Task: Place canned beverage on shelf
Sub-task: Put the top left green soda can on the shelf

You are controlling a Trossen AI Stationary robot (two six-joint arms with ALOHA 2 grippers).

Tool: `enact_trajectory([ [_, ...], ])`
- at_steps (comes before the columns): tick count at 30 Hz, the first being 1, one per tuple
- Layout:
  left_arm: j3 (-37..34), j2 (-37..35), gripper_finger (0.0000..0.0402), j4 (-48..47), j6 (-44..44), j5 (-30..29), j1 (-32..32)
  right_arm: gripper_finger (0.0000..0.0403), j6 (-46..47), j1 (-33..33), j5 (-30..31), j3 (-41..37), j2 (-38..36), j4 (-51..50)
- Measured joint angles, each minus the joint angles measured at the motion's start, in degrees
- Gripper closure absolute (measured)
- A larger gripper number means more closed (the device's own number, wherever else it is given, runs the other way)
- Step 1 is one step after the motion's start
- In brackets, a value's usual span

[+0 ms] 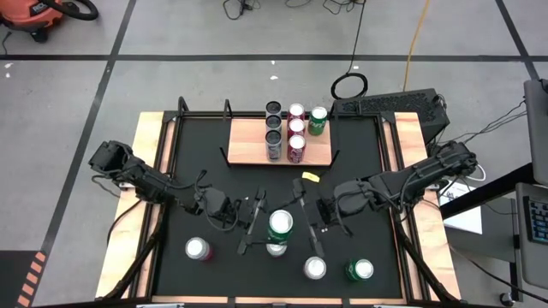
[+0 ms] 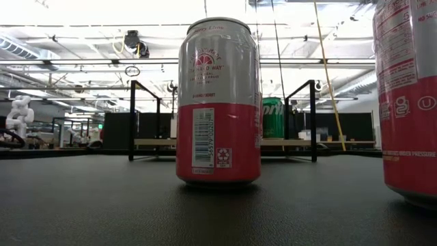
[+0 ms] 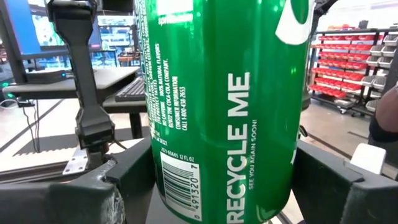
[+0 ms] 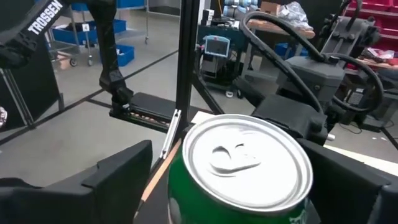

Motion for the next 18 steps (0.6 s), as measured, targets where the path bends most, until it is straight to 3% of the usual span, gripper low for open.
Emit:
enact_trajectory([
  [11,0.0,0.0,0.0107,-0.1,0.0,0.1,-0.1,0.0099,3.0,0.0,-0.1,0.0,0.1,1.3],
  [18,0.0,0.0,0.0107,-0.3,0.1,0.2,-0.1,0.0092,2.9,0.0,0.1,0.0,0.9,1.9],
])
